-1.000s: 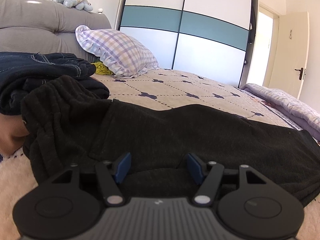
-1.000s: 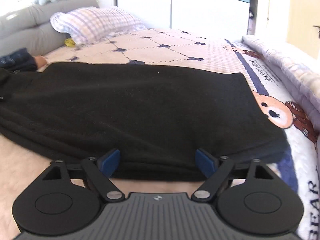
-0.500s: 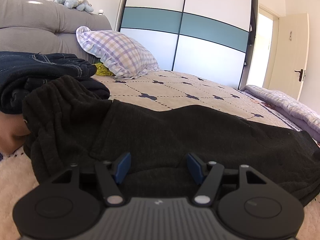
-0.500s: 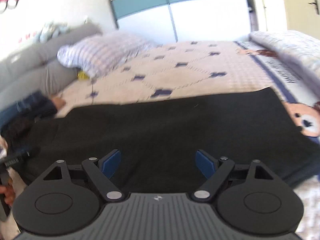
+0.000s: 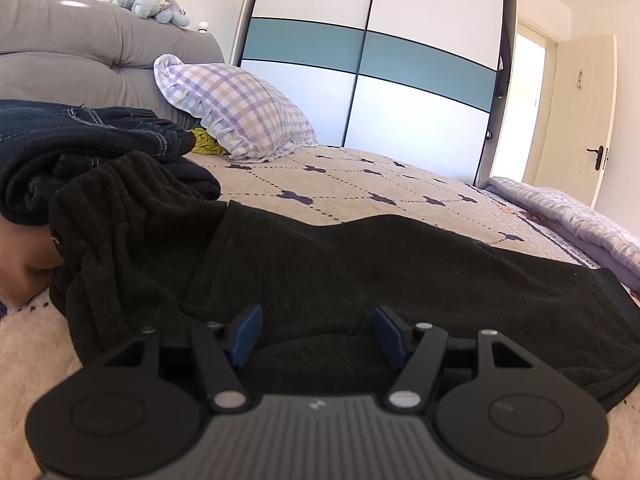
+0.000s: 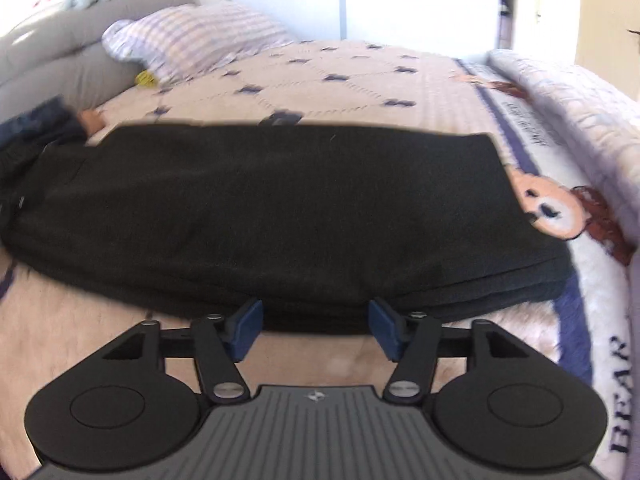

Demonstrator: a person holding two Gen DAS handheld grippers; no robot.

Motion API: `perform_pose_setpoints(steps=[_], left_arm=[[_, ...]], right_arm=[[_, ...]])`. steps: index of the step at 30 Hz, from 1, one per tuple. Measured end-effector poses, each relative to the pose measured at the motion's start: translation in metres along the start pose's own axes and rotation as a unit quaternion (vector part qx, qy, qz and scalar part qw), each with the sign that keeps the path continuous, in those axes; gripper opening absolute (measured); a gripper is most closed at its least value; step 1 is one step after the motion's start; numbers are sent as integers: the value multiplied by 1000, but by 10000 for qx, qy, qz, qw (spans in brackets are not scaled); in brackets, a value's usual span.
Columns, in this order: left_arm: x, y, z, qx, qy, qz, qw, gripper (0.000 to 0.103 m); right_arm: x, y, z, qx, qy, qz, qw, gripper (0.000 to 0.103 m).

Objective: Fold clothes

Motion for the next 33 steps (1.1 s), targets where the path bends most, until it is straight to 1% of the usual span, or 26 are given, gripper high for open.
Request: perform_pose_setpoints(steps=[1, 3, 4, 7, 9, 11, 12, 15, 17, 19, 20, 23, 24, 25, 26, 27, 28, 29, 30, 32, 33], left_arm=[[1, 0, 0, 7, 24, -26, 10000, 64], [2, 0, 0, 9, 46, -51, 10000, 64], [2, 0, 0, 9, 44, -49, 10000, 64], [2, 0, 1, 9, 47, -45, 10000, 64], [2, -1, 1, 12, 43, -37, 10000, 64], [1, -1, 2, 14, 32, -21, 10000, 64], [1, -1, 2, 16, 25, -11, 10000, 64], [0, -2, 4, 25, -9, 31, 10000, 64], [-1, -2, 4, 35, -39, 68, 10000, 64], [-1, -2, 5, 36, -43, 76, 10000, 64], [-1, -2, 5, 36, -41, 75, 10000, 64], [-1, -2, 4, 32, -43, 72, 10000, 64], [-1, -2, 4, 33, -50, 79, 10000, 64], [-1, -2, 4, 38, -56, 84, 9999, 64], [-1, -2, 5, 46, -59, 83, 9999, 64], [-1, -2, 5, 54, -61, 82, 9999, 65], [-1, -1, 5, 61, -64, 80, 9999, 65], [0, -1, 6, 74, -64, 75, 9999, 66], [0, -1, 6, 90, -61, 65, 9999, 67], [0, -2, 7, 124, -58, 56, 9999, 68], [0, -1, 7, 127, -58, 54, 9999, 68]], right_arm=[[1, 11, 3, 303, 177, -191, 9992, 65], [0, 33, -4, 754, 550, -538, 9942, 67], [-5, 44, -15, 850, 619, -584, 9927, 68], [-30, 71, -63, 675, 809, -392, 9937, 68], [-51, 87, -99, 462, 1051, -403, 9926, 68], [-73, 100, -127, 378, 1253, -230, 9911, 68], [-84, 103, -138, 337, 1240, -24, 9917, 68], [-100, 96, -166, 52, 752, 689, 9948, 67], [-83, 86, -169, 12, 604, 619, 9962, 67], [-54, 83, -153, 144, 373, 367, 9985, 67], [-38, 82, -145, 170, -30, 307, 9994, 67], [24, 71, -122, 130, -854, 101, 9962, 69], [49, 64, -112, 144, -794, -103, 9967, 71], [70, 57, -101, 151, -829, -317, 9959, 71], [85, 52, -92, 134, -1073, -411, 9933, 70], [97, 49, -82, 159, -1171, -471, 9919, 62], [108, 45, -74, 182, -1259, -547, 9904, 38], [115, 43, -68, 200, -1295, -704, 9889, 28], [121, 41, -64, 209, -1360, -839, 9869, 12], [115, 38, -60, 126, -1895, -780, 9787, 12], [107, 36, -61, 127, -2056, -676, 9762, 13]])
Point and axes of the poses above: each gripper's, at about its wrist camera, not at the fingertips, and z roughly against the way its jaws point, x to its right, y to its top, the point moved 1 cm from there along -z, roughly the way its jaws point, and after that the axes turned 8 degrees about y, right-handed, at the moved point
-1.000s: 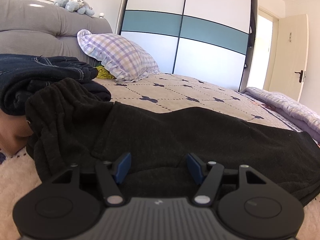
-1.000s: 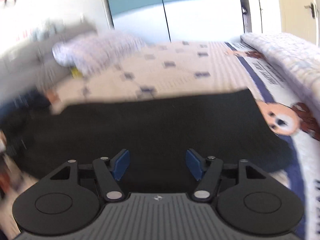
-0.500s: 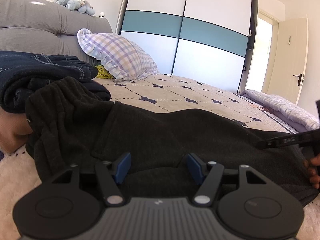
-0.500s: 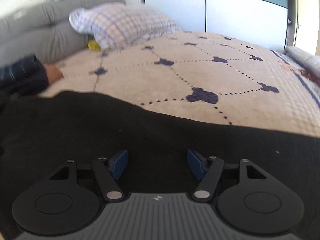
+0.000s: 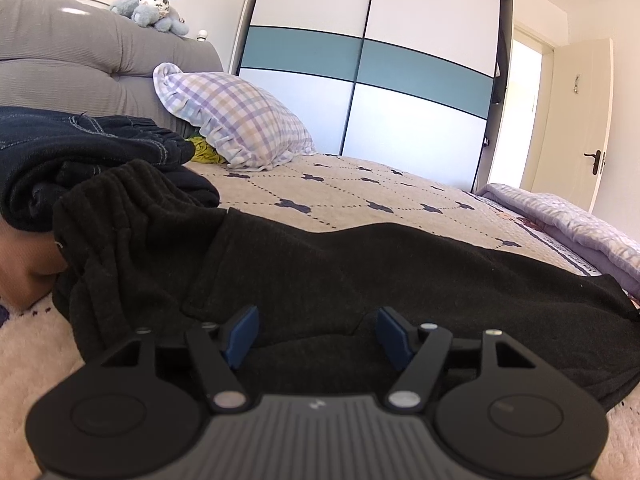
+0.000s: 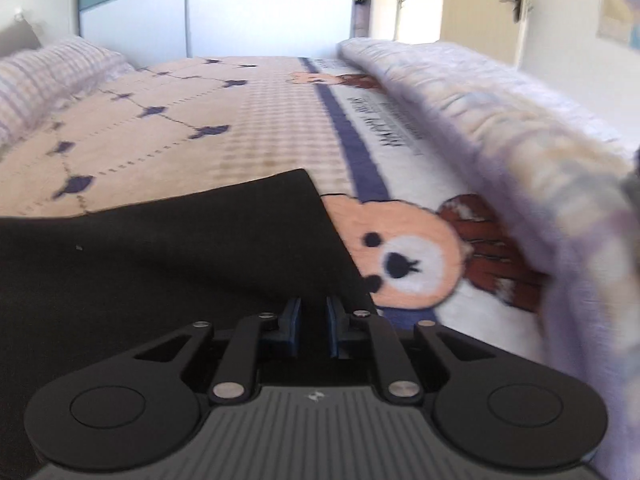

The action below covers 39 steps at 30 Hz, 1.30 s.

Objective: Fold clothes

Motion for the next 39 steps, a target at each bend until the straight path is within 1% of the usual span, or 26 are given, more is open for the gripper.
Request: perform_pose_setpoints(steps=[2, 3, 4, 5, 6, 8, 9, 10, 12, 13, 15, 18, 19, 20, 23, 24, 25, 26, 28, 31, 33, 35, 36, 39], left_arm=[[0, 0, -1, -9, 0, -13, 10000, 69], [1, 0, -2, -13, 2, -32, 10000, 70], [1, 0, -2, -16, 2, -44, 10000, 71], [2, 0, -1, -16, 3, -48, 10000, 71], [2, -1, 0, -16, 3, -51, 10000, 71], [2, -1, 0, -14, 4, -52, 10000, 71], [2, -1, 0, -11, 0, -46, 10000, 71], [2, -1, 1, -9, -8, -33, 10000, 71], [1, -1, 0, -19, -26, -4, 10000, 71], [1, -1, 0, -27, -40, 14, 10000, 71], [-1, -1, -1, -39, -84, 55, 9999, 72], [-3, -1, -1, -45, -149, 108, 9998, 73], [-3, -1, -1, -44, -159, 113, 9998, 74], [-3, -1, -1, -45, -167, 115, 9998, 74], [-3, -1, -2, -46, -178, 111, 9998, 76], [-3, -1, -3, -45, -188, 113, 9997, 76], [-4, -1, -3, -43, -202, 122, 9997, 76], [-4, -1, -3, -41, -208, 130, 9997, 76], [-4, -1, -3, -40, -207, 129, 9997, 77], [-4, -1, -3, -43, -206, 116, 9997, 77], [-3, -1, -4, -45, -203, 107, 9997, 77], [-3, -1, -4, -46, -194, 97, 9998, 77], [-2, -1, -4, -46, -193, 95, 9998, 77], [-2, -1, -4, -48, -193, 92, 9998, 77]], right_arm=[[-18, -3, 3, -8, -193, 213, 9996, 23], [-27, -4, 5, 7, -234, 290, 9993, 39], [-35, 1, 11, 131, 20, 210, 9997, 55], [-42, 7, 17, 266, 310, 129, 9991, 58], [-54, 17, 24, 443, 784, 64, 9959, 58], [-90, 34, 29, 555, 1605, 311, 9850, 60], [-111, 42, 29, 576, 2017, 480, 9766, 63], [-131, 52, 23, 539, 2487, 562, 9654, 65], [-169, 71, 10, 454, 3392, 699, 9370, 66], [-182, 81, -4, 353, 3725, 637, 9252, 66], [-210, 101, -35, -17, 4308, 579, 9006, 67], [-244, 116, -82, -736, 4874, 438, 8690, 67], [-254, 114, -91, -963, 5001, 447, 8594, 67], [-264, 109, -92, -1135, 5101, 605, 8504, 67], [-281, 83, -67, -1082, 5219, 1578, 8312, 69], [-284, 73, -53, -836, 5173, 1996, 8280, 70], [-285, 64, -38, -619, 5155, 2338, 8221, 70], [-283, 57, -24, -439, 5167, 2653, 8128, 71], [-279, 46, -2, -204, 5158, 3001, 8022, 71], [-272, 38, 16, -97, 5190, 3105, 7963, 73], [-271, 35, 19, -158, 5242, 3135, 7916, 75], [-275, 38, 10, -246, 5234, 3055, 7950, 75], [-277, 41, 5, -293, 5239, 2972, 7977, 77], [-286, 56, -11, -419, 5386, 2537, 8024, 81]])
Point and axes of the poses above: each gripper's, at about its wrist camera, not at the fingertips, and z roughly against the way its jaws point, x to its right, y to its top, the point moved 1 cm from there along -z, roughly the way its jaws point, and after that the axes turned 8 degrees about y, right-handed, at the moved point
